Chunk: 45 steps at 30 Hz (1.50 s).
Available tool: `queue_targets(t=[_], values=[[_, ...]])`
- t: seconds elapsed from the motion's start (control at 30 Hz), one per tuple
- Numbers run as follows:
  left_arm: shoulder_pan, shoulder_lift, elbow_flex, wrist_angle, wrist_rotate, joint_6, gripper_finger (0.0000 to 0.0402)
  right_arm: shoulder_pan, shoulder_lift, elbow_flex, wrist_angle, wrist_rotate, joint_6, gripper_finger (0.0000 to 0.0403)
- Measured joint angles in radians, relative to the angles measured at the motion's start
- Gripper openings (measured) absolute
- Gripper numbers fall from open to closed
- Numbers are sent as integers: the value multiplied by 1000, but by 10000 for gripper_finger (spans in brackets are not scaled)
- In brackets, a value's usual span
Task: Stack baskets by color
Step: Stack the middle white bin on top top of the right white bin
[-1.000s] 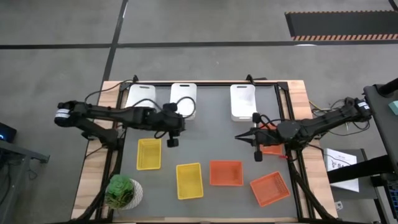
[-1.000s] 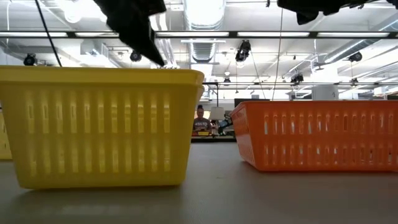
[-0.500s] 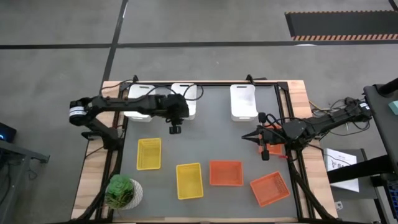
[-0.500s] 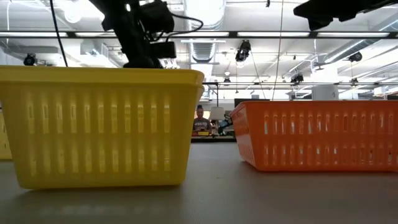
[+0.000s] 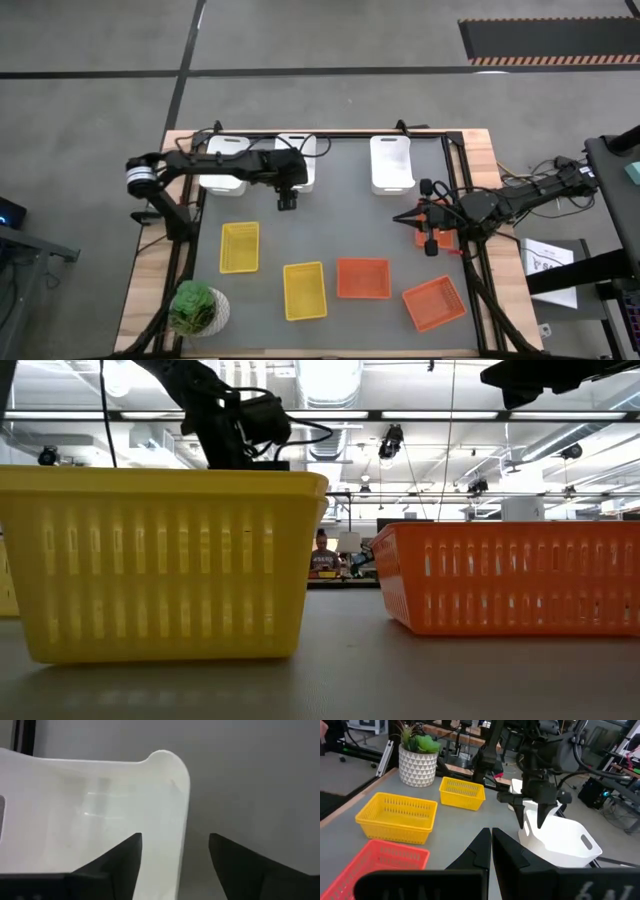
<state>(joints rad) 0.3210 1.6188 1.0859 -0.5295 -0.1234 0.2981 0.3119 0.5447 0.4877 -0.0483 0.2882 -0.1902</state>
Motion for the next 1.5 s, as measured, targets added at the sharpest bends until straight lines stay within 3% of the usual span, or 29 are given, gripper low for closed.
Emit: queue_targets(t=[0.13,0.37,0.63,1.0,1.1,1.3,1.5], values=[[0,11,-1,1,-2,21,159,0,-1,0,-9,0,0,9],[0,10,-3,1,-5,25,12,0,-14,-6,-33,-4,-19,9],[-69,1,51,-6,-123,31,1,0,-82,-62,-19,-4,-41,9],[-188,-1,260,35,-185,67,0,0,-246,-124,-22,-8,-54,9],[-206,-2,276,155,-162,73,0,0,-310,-151,-23,-8,-66,9],[-213,9,255,479,-10,68,0,0,-424,-177,-22,-8,-73,9],[-213,100,264,692,27,40,0,0,-494,-185,-55,-28,-88,9]])
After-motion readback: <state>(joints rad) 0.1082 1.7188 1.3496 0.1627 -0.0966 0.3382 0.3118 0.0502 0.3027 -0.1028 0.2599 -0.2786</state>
